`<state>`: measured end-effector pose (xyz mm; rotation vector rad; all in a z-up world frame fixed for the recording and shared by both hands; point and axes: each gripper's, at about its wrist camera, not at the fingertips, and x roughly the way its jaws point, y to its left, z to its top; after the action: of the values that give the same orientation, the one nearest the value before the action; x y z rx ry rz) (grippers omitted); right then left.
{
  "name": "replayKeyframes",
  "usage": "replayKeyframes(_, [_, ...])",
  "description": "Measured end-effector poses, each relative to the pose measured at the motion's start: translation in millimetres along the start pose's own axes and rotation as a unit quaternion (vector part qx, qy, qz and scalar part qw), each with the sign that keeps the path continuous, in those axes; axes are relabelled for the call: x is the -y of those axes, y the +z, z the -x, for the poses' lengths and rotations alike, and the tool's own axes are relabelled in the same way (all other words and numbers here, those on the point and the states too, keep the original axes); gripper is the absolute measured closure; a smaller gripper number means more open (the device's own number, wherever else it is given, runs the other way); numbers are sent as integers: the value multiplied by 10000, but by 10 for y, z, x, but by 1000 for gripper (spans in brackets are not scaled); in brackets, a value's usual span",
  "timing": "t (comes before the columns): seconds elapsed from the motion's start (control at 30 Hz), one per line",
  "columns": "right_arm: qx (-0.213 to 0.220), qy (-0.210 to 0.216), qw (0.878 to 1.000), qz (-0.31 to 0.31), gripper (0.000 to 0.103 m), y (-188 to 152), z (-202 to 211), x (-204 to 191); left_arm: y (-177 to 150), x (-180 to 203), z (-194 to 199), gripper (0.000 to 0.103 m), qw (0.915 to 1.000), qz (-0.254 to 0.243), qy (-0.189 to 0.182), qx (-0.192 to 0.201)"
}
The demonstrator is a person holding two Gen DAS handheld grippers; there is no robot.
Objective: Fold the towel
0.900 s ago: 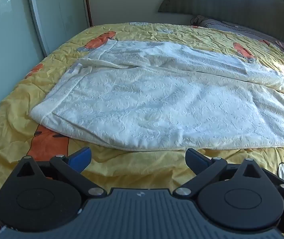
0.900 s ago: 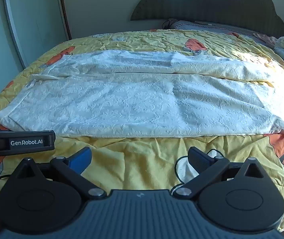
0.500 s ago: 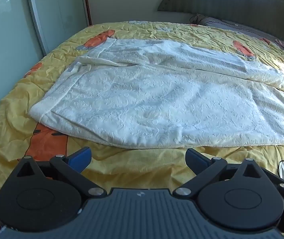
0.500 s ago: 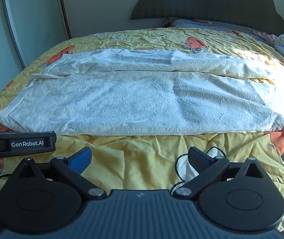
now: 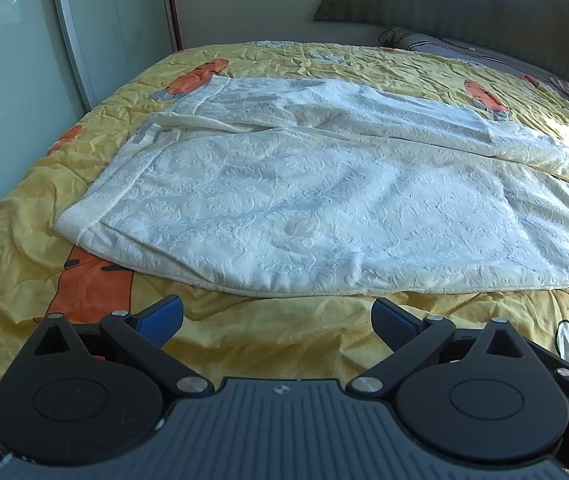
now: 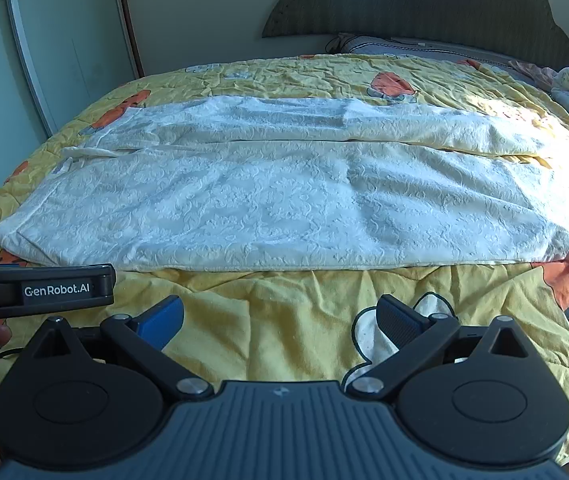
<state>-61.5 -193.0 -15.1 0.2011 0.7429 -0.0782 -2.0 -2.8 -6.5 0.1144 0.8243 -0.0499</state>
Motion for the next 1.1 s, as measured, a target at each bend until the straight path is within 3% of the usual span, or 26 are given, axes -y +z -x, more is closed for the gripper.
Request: replayKeyframes(1.1, [-25, 27, 10000, -8, 0, -22, -19, -13, 0, 18, -11, 1, 10000, -4, -42, -64])
